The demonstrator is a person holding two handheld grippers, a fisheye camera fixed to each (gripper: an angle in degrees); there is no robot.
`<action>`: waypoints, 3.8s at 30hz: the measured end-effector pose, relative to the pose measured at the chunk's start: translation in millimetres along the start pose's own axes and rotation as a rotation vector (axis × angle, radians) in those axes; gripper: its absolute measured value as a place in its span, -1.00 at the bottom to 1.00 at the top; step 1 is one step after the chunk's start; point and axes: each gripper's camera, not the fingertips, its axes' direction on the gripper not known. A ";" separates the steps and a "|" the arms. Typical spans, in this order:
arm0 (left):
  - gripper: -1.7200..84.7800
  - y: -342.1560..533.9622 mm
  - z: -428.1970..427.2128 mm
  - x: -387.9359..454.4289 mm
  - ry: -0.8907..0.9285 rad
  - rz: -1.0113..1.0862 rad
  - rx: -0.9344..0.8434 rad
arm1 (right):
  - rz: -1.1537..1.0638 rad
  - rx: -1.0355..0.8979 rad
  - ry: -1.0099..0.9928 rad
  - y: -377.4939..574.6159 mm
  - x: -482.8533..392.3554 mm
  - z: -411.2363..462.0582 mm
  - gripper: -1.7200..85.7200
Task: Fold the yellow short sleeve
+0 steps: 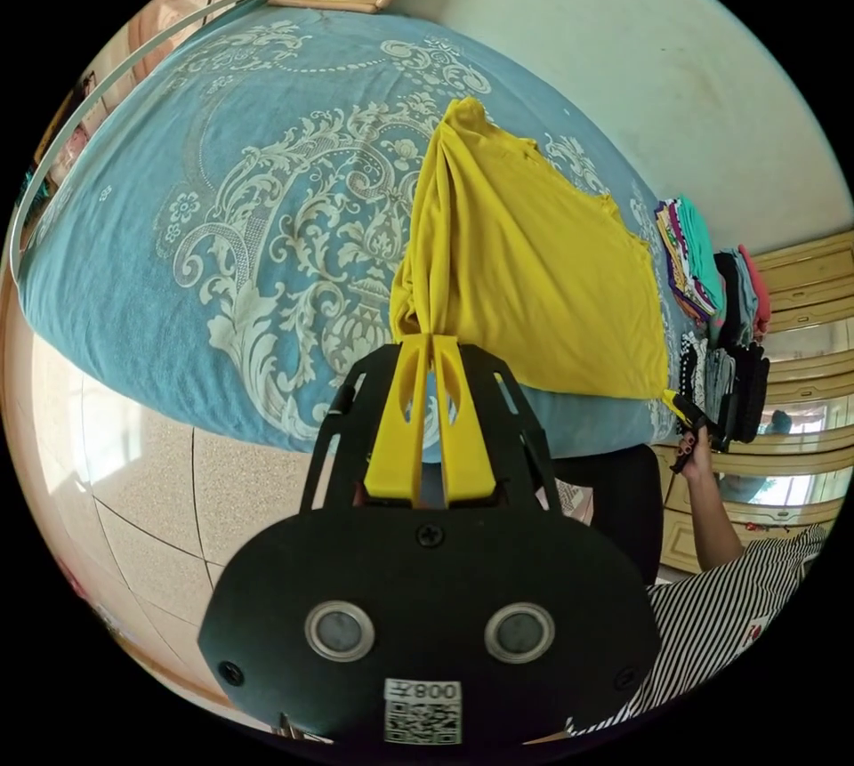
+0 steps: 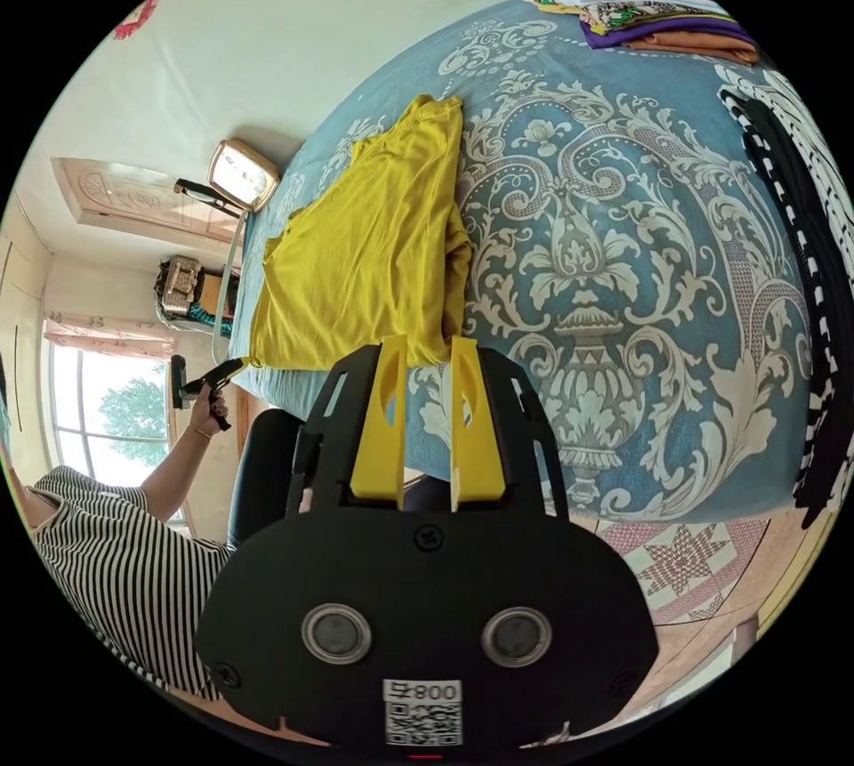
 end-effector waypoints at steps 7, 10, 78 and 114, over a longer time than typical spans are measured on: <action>-0.95 -1.7 -63.3 24.4 0.079 0.000 0.095 | -0.061 -0.020 -0.055 -6.5 4.9 -35.2 -0.93; -0.95 0.8 -70.3 33.7 0.103 -0.013 0.071 | -0.086 -0.044 -0.047 -14.1 9.5 -51.0 -0.94; -0.93 157.7 104.1 1049.5 0.162 0.972 0.055 | 0.148 -0.080 -0.343 -317.3 46.3 183.4 -0.80; -0.93 159.6 -12.9 359.0 0.462 0.273 0.286 | -0.125 -0.041 -0.477 -410.2 -365.4 324.8 -0.93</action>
